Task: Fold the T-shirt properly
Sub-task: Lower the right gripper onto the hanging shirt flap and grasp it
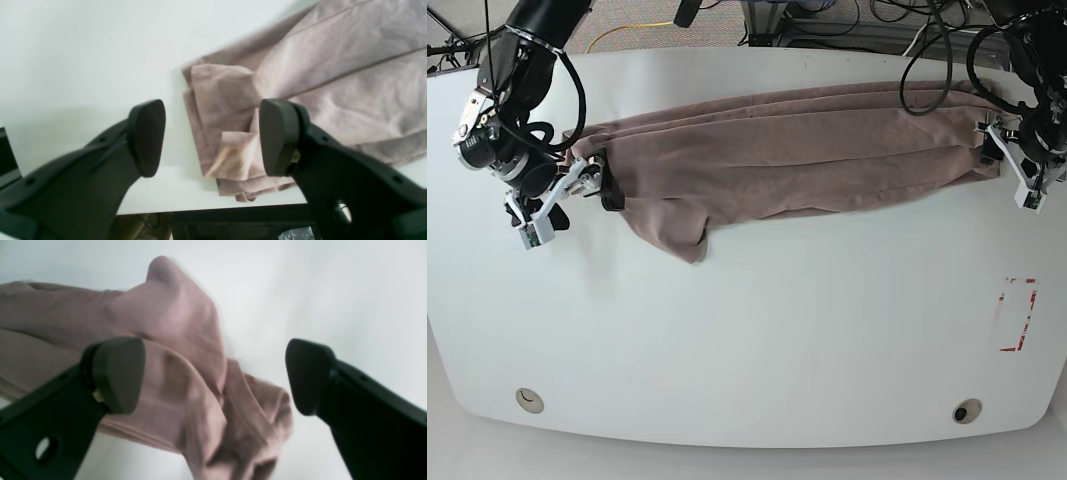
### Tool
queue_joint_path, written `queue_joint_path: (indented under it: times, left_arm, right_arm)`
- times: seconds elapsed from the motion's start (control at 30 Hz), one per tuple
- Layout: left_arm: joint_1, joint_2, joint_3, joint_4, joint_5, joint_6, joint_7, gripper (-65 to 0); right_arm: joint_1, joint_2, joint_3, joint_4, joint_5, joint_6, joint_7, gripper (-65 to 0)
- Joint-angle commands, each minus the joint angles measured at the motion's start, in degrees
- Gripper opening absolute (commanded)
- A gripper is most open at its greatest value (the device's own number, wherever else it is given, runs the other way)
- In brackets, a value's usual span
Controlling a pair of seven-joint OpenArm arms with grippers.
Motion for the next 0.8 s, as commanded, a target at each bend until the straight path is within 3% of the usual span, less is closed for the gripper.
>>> queue_joint_path:
  times: [0.0,0.2,0.4,0.63,0.77]
  left_arm:
    - [-0.37,0.50,-0.24,-2.83,2.76,0.26,-1.60,-24.2]
    - [0.07,0.85,1.25,-7.31,8.56,-0.09,-4.59,-24.2]
    - [0.34,0.85,1.25,-8.90,8.82,-0.09,-4.59,-24.2]
    - [1.66,0.94,1.43,-8.81,8.73,-0.09,-4.59,-24.2]
    - [1.66,1.03,1.34,-8.90,8.65,-0.09,-4.59,-24.2]
  right_arm:
    - [3.74,0.33,-2.20,-3.92,1.05,0.06,1.01,-0.6]
    - [10.77,0.41,-7.04,-16.49,1.05,0.06,2.33,-0.8]
    - [15.96,0.85,-12.22,-27.31,0.78,0.06,6.46,-0.8]
    - [18.77,0.24,-15.21,-34.08,-5.72,0.06,8.66,-1.0]
    - [19.48,-1.35,-16.53,-35.13,-8.18,0.06,9.36,-9.8]
